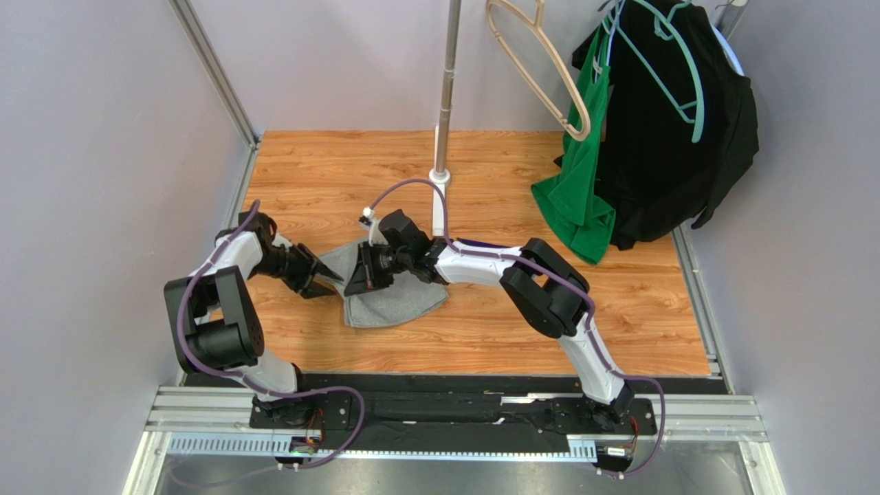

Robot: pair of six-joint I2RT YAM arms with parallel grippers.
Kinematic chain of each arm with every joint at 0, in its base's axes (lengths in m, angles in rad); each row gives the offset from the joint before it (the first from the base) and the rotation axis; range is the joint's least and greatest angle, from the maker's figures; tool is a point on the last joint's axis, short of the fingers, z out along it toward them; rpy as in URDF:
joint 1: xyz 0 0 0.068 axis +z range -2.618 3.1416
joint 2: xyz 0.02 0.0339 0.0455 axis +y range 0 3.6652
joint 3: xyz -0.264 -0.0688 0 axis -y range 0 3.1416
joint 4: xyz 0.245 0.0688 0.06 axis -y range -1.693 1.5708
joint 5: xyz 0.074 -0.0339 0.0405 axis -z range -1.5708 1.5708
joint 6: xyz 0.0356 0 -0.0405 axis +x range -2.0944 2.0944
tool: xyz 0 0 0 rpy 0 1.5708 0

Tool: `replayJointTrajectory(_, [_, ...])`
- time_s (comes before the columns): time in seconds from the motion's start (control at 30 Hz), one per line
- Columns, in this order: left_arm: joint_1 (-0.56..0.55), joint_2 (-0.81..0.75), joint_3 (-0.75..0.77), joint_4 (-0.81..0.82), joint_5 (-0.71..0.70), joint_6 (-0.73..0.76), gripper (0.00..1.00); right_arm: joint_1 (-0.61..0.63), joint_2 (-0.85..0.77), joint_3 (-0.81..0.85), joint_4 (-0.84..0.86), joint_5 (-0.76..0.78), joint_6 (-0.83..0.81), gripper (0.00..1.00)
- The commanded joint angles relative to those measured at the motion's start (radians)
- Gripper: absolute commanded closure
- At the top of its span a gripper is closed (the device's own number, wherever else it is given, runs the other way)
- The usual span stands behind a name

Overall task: Fold the napkin into a case and place the utensils inside
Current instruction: Pick up the lower triangle-folded napkin from the center of the board, then fold the lower triangle-folded napkin at the center of the board.

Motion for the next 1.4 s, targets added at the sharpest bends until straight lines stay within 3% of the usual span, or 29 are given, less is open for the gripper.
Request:
replayJointTrajectory(0.0, [-0.005, -0.009, -0.019, 0.030, 0.004, -0.050, 0.52, 0.000, -0.057, -0.015, 0.069, -0.020, 0.008, 1.00])
replayJointTrajectory(0.23, [-0.019, 0.041, 0.026, 0.047, -0.004, -0.054, 0.52, 0.002, -0.049, -0.023, 0.083, -0.035, 0.008, 1.00])
replayJointTrajectory(0.33, [-0.048, 0.113, 0.072, 0.046, 0.011, -0.013, 0.57, 0.002, -0.038, -0.012, 0.097, -0.072, 0.011, 1.00])
replayJointTrajectory(0.53, [-0.062, 0.140, 0.070, 0.059, -0.015, 0.019, 0.81, 0.003, -0.031, 0.018, 0.027, -0.087, -0.027, 0.99])
replayJointTrajectory(0.6, [-0.062, 0.089, 0.069, 0.055, -0.073, 0.030, 1.00, -0.006, -0.040, 0.046, -0.077, -0.051, -0.087, 0.83])
replayJointTrajectory(0.63, [-0.065, 0.068, 0.075, 0.043, -0.099, 0.047, 1.00, -0.012, -0.050, 0.037, -0.175, -0.028, -0.146, 0.65])
replayJointTrajectory(0.73, [-0.083, 0.003, 0.087, 0.006, -0.180, 0.088, 1.00, -0.056, -0.066, 0.087, -0.352, 0.035, -0.274, 0.48])
replayJointTrajectory(0.77, [-0.090, -0.005, 0.090, -0.012, -0.195, 0.096, 1.00, -0.076, -0.049, 0.133, -0.404, 0.011, -0.312, 0.48])
replayJointTrajectory(0.83, [-0.100, -0.002, 0.092, -0.031, -0.193, 0.107, 1.00, -0.087, 0.012, 0.223, -0.496, -0.006, -0.359, 0.51])
replayJointTrajectory(0.9, [-0.110, 0.000, 0.092, -0.037, -0.191, 0.104, 1.00, -0.090, 0.075, 0.264, -0.515, -0.005, -0.396, 0.60])
replayJointTrajectory(0.93, [-0.128, -0.003, 0.093, -0.042, -0.199, 0.099, 1.00, -0.093, 0.093, 0.291, -0.532, -0.009, -0.397, 0.85])
replayJointTrajectory(0.97, [-0.139, -0.006, 0.098, -0.046, -0.218, 0.096, 1.00, -0.096, 0.112, 0.320, -0.532, -0.030, -0.397, 0.88])
replayJointTrajectory(1.17, [-0.244, 0.000, 0.173, -0.083, -0.263, 0.053, 1.00, -0.098, 0.204, 0.356, -0.494, -0.064, -0.363, 0.98])
replayJointTrajectory(1.37, [-0.358, 0.067, 0.283, -0.102, -0.323, 0.013, 1.00, -0.103, 0.232, 0.333, -0.460, -0.043, -0.330, 1.00])
